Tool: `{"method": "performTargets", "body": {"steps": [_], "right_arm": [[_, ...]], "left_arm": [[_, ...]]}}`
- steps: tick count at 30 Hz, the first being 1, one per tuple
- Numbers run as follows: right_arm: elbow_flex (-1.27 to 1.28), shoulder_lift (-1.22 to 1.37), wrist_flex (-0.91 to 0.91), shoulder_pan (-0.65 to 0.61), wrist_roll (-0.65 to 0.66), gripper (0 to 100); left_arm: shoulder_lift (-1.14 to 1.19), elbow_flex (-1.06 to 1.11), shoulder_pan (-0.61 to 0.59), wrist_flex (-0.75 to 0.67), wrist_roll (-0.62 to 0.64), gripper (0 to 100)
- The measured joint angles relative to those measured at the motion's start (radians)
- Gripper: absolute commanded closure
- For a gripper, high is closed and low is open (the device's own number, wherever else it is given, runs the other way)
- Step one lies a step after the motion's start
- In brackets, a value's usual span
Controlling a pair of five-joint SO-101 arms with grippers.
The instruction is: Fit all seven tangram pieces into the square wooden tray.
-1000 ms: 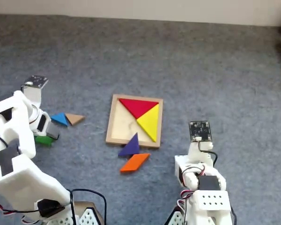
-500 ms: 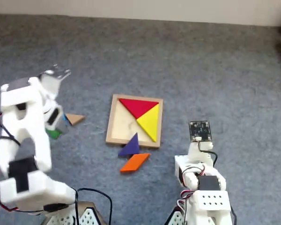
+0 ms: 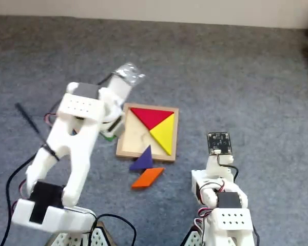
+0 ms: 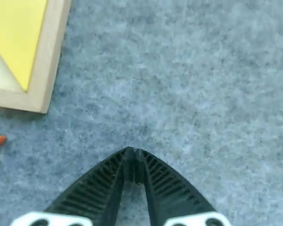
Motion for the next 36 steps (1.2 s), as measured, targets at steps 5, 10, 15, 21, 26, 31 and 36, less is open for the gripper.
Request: {"method": "performTargets", "body": {"steps": [5,10,15,21,26,31,36], "right_arm": [[0.0,0.0,0.0,0.0,0.0,96.7],[0.0,0.0,0.0,0.0,0.0,96.7],[0.0,0.0,0.0,0.0,0.0,96.7],[0.0,0.0,0.0,0.0,0.0,96.7],[0.0,0.0,0.0,0.0,0.0,96.7],[0.0,0.0,0.0,0.0,0.0,96.7],[0.0,0.0,0.0,0.0,0.0,96.7]], "left_arm": [[0.118,0.0,0.104,-0.095,0.009,95],[0.241,-0.037,0.158,-0.127,0.015,90],[0.328,-0.133,0.157,-0.133,0.103,76],[0.35,-0.184,0.16,-0.133,0.169,73],[0.35,-0.186,0.17,-0.133,0.175,74],[0.281,-0.186,0.164,-0.094,0.175,74],[0.121,-0.186,0.043,-0.032,0.175,74]]}}
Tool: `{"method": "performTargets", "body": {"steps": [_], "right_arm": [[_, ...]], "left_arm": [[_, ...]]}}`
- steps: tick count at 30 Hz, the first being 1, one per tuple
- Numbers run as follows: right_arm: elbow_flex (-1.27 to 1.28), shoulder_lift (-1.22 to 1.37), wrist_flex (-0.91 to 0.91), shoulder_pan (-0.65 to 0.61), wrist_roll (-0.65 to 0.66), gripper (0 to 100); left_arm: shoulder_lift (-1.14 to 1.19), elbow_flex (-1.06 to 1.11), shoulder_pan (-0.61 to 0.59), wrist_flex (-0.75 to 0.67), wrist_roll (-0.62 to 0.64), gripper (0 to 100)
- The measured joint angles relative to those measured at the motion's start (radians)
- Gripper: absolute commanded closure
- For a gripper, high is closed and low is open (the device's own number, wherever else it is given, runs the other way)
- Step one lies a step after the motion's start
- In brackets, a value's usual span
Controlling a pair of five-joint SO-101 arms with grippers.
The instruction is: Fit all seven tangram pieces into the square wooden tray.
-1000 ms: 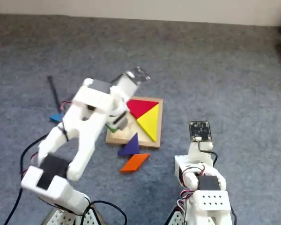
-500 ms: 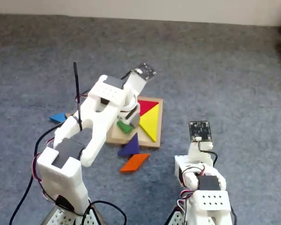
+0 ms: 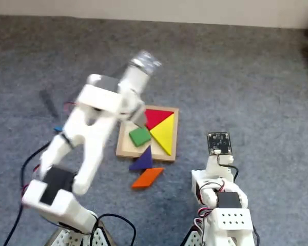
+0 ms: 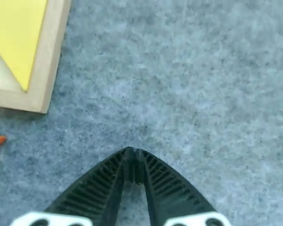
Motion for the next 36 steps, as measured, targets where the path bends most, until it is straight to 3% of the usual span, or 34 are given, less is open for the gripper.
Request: {"method": "performTargets", "body": {"steps": [5,13,18,20,24,32,36], "right_arm": [[0.0,0.0,0.0,0.0,0.0,96.7],[0.0,0.0,0.0,0.0,0.0,96.7],[0.0,0.0,0.0,0.0,0.0,96.7],[0.0,0.0,0.0,0.0,0.0,96.7],[0.0,0.0,0.0,0.0,0.0,96.7],[0.0,0.0,0.0,0.0,0.0,96.7],[0.0,0.0,0.0,0.0,0.0,96.7]], "left_arm": [[-0.049,0.0,-0.164,0.087,-0.009,73],[0.018,0.0,-0.407,0.109,-0.21,73],[0.123,0.0,-0.436,0.109,-0.364,74],[0.152,0.0,-0.451,0.08,-0.362,73],[0.172,0.0,-0.502,-0.002,-0.239,73],[0.173,0.0,-0.565,-0.026,-0.377,74],[0.173,0.0,-0.566,-0.046,-0.331,74]]}}
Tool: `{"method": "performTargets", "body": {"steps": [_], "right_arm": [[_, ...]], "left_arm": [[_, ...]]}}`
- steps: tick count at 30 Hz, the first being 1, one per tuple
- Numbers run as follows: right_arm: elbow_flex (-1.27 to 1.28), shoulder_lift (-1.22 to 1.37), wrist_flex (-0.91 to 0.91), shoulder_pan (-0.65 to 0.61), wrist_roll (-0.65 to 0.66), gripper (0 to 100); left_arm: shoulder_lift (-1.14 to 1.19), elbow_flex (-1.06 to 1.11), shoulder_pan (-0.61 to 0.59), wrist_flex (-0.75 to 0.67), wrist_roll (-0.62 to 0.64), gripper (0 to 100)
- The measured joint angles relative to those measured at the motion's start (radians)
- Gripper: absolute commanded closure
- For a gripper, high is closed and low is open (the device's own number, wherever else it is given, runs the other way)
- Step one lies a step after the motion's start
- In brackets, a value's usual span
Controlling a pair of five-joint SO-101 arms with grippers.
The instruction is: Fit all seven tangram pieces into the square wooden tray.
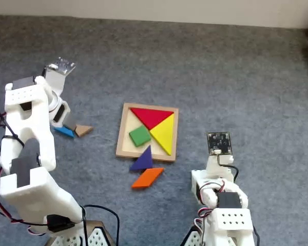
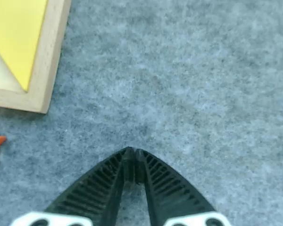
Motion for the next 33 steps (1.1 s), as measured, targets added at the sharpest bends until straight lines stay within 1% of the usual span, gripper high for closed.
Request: {"method": "performTargets", "body": {"steps": [7,12,17,21,24,30,33], "right_arm": [[0.0,0.0,0.0,0.0,0.0,96.7],[0.0,0.0,0.0,0.0,0.0,96.7],[0.0,0.0,0.0,0.0,0.0,96.7],[0.0,0.0,0.0,0.0,0.0,96.7],[0.0,0.0,0.0,0.0,0.0,96.7],[0.0,0.0,0.0,0.0,0.0,96.7],[0.0,0.0,0.0,0.0,0.0,96.7]], "left_arm": [[0.0,0.023,-0.02,-0.006,0.166,74],[0.0,0.074,-0.035,-0.006,0.327,74],[0.0,0.078,-0.035,-0.006,0.545,74],[0.0,0.078,-0.035,-0.009,0.772,73],[0.0,0.081,-0.035,-0.009,0.902,73],[0.0,0.097,-0.035,-0.009,1.054,74],[0.0,0.135,-0.035,-0.049,1.115,74]]}}
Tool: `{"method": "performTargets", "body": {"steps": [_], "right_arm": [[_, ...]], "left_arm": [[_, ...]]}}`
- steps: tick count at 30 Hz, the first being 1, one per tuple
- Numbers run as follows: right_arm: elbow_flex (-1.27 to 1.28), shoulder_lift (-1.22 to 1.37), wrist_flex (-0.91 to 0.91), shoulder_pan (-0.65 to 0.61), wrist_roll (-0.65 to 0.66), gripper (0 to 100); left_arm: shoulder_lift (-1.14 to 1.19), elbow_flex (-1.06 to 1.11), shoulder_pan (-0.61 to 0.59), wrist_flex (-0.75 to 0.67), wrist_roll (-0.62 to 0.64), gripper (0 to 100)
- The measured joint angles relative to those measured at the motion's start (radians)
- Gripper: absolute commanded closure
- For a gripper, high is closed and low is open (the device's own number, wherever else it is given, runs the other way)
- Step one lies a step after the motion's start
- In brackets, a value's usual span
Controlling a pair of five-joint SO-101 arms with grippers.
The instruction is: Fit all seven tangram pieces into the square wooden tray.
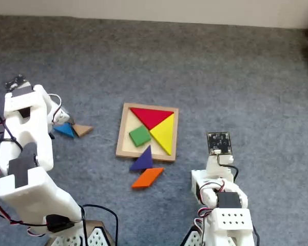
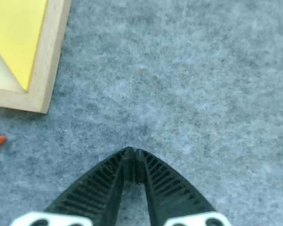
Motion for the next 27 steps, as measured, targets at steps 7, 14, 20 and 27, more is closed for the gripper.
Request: {"method": "performTargets", "body": {"steps": [7,14,20,27], "right_arm": [[0.0,0.0,0.0,0.0,0.0,96.7],[0.0,0.0,0.0,0.0,0.0,96.8],[0.0,0.0,0.0,0.0,0.0,96.8],[0.0,0.0,0.0,0.0,0.0,96.8]], "left_arm": [[0.0,0.103,0.0,-0.152,0.043,76],[-0.002,0.107,0.0,-0.178,0.046,92],[-0.002,0.107,0.0,-0.178,0.046,92],[-0.003,0.107,0.0,-0.178,-0.029,95]]}}
